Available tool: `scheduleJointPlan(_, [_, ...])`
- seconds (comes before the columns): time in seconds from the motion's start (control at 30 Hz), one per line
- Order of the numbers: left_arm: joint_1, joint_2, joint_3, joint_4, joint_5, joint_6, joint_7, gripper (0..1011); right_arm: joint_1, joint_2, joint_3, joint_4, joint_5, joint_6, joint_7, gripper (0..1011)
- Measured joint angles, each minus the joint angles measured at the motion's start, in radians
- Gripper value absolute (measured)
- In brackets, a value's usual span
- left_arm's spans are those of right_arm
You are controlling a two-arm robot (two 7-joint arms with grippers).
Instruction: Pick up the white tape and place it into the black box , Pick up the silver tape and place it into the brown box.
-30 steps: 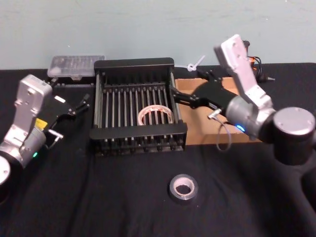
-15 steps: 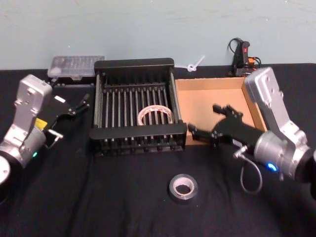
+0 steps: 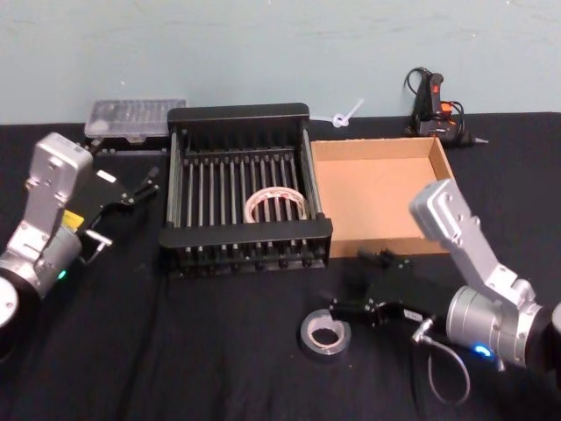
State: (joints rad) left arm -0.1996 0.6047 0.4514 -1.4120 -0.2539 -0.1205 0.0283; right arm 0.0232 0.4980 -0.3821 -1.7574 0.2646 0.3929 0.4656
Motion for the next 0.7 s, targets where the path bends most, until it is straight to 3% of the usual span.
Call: scheduleJointPlan(0.7, [0.000, 0.000, 0.000, 0.000, 0.000, 0.000, 0.000, 1002, 0.040, 0.035, -0.086, 0.052, 0.002, 0.036, 0.002, 1003])
